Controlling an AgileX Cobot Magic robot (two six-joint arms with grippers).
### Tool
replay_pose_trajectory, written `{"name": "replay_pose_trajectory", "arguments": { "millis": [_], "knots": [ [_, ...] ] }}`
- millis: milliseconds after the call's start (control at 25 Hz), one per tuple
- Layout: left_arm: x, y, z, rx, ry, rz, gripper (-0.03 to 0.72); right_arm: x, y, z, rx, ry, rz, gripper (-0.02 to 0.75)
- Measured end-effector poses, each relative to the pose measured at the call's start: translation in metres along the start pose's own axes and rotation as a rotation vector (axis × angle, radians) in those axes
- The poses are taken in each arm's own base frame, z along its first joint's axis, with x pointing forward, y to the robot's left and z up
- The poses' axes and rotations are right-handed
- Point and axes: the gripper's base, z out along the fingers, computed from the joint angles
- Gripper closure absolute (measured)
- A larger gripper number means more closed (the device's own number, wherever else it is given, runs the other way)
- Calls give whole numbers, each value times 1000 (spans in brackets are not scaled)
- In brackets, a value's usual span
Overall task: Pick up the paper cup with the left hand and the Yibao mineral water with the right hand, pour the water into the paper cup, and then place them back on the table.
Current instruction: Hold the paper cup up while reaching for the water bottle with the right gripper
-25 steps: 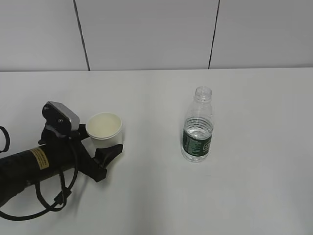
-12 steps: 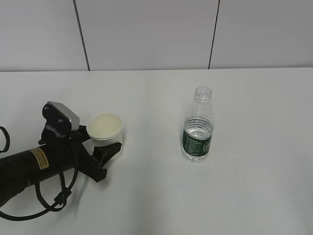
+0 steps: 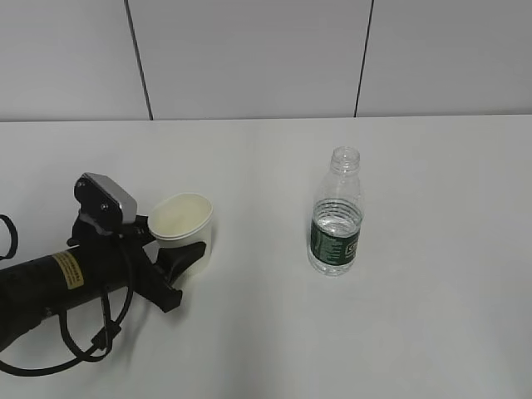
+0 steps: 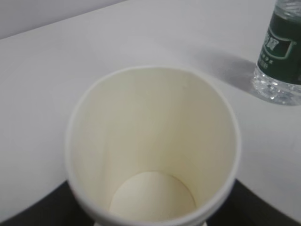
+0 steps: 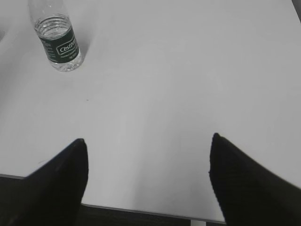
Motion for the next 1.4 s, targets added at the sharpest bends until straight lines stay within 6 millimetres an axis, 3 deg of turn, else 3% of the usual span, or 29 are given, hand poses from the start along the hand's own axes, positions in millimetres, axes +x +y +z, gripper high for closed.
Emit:
{"name": "replay_pose_trajectory", "arguments": {
  "millis": [1400],
  "knots": [
    [0,-7,0,76,0,34,255,-2,0,-1,3,-16,-1,146]
  ]
}}
